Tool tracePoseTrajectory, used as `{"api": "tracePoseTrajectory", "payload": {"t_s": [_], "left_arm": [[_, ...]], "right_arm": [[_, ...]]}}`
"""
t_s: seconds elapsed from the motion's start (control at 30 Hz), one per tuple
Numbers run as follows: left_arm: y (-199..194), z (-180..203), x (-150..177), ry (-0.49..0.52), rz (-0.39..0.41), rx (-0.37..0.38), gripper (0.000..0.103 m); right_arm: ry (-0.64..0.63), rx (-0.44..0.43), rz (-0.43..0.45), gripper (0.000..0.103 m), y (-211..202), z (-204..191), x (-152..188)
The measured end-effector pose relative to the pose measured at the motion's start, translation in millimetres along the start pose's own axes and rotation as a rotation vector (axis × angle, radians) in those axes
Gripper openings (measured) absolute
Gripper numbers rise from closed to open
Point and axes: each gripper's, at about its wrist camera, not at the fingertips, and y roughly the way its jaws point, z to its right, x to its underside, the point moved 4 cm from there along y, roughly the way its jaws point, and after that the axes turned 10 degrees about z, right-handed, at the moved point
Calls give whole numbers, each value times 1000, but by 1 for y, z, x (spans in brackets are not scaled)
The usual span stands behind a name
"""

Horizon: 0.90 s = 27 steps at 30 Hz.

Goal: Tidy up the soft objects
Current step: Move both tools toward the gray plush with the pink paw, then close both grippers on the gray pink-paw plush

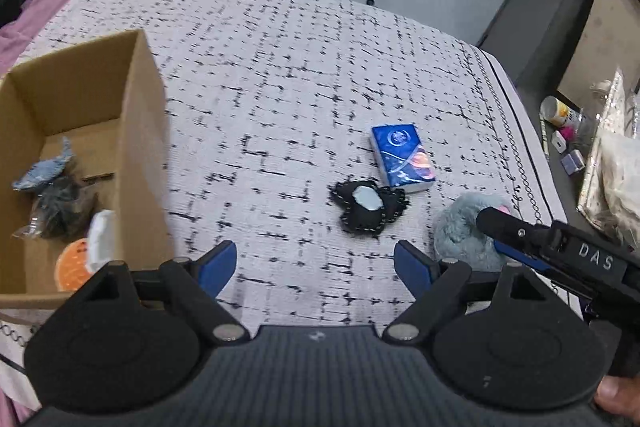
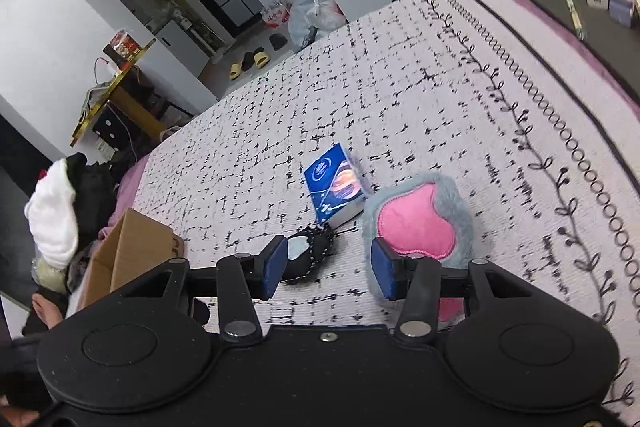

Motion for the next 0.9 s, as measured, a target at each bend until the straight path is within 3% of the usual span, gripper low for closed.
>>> {"api": "tracePoseTrajectory", "payload": {"t_s": [0.23,0.47,0.53,0.6,0.67,0.9], "left_arm": [[9,20,-2,-3,4,27,85],[17,47,-7,1,12,62,85],[21,56,-8,-1,14,76,85],[23,64,-9,3,22,88,84],[25,73,-11,8,36,97,84],[39,100,-9,4,25,138,71]], "right_arm": [[-30,36,51,47,-16,17,-6],[67,59,99,46,-25,45,-12],[113,66,114,43,-25,54,-12],[158,72,125,31,-25,63,-11],[198,75,135,27,-24,70,-10],[285,86,167,25,-23,88,-10]]}}
